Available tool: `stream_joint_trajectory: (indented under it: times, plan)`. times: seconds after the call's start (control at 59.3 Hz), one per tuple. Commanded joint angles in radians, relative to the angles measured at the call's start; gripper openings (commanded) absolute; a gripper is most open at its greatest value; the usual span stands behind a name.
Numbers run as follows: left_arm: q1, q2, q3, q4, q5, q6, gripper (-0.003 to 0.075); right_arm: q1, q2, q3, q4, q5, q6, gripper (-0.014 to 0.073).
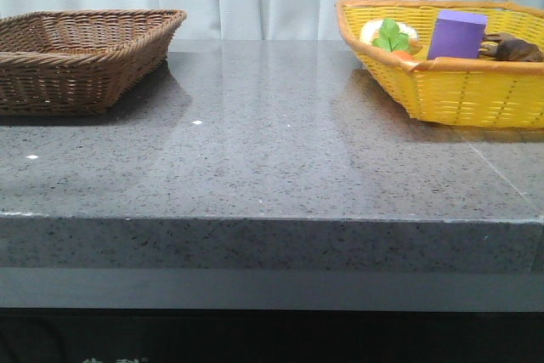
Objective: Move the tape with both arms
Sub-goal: 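Lift the tape roll out and lower it onto the table center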
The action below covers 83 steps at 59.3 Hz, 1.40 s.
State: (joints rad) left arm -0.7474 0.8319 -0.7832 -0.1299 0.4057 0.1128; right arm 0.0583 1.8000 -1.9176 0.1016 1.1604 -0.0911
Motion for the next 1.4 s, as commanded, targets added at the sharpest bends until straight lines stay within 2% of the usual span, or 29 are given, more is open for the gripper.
stream_joint_trajectory:
  times: [0.0, 0.202, 0.489, 0.658, 1.012, 1.113, 1.198, 1.265, 1.333, 1.383]
  plan:
    - [-0.006, -0.002, -0.035, -0.003, -0.075, 0.0, 0.0512, 0.076, -0.076, -0.035, 0.024, -0.046, -0.013, 0.0151]
    - [-0.006, -0.002, -0.035, -0.003, -0.075, 0.0, 0.0512, 0.28, -0.055, -0.033, 0.023, -0.067, -0.015, 0.0151]
    - [-0.006, -0.002, -0.035, -0.003, -0.075, 0.0, 0.0512, 0.46, 0.029, -0.033, -0.029, -0.093, -0.022, 0.0151]
    - [-0.006, -0.002, -0.035, -0.003, -0.075, 0.0, 0.0512, 0.497, 0.085, -0.033, -0.073, -0.114, -0.022, 0.0151]
    - [-0.006, -0.002, -0.035, -0.003, -0.075, 0.0, 0.0512, 0.499, 0.18, -0.033, -0.136, -0.128, -0.022, 0.0157]
    - [-0.006, -0.002, -0.035, -0.003, -0.075, 0.0, 0.0512, 0.499, 0.189, -0.033, -0.137, -0.127, -0.022, 0.0234]
    - [-0.006, -0.002, -0.035, -0.003, -0.075, 0.0, 0.0512, 0.499, 0.188, -0.033, -0.136, -0.129, -0.022, 0.0372]
    - [-0.006, -0.002, -0.035, -0.003, -0.075, 0.0, 0.0512, 0.499, 0.186, -0.033, -0.136, -0.129, -0.022, 0.0449]
    - [-0.006, -0.002, -0.035, -0.003, -0.075, 0.0, 0.0512, 0.499, 0.18, -0.035, -0.139, -0.127, -0.022, 0.0493]
    - [-0.006, -0.002, -0.035, -0.003, -0.075, 0.0, 0.0512, 0.499, 0.169, -0.035, -0.139, -0.126, -0.022, 0.049]
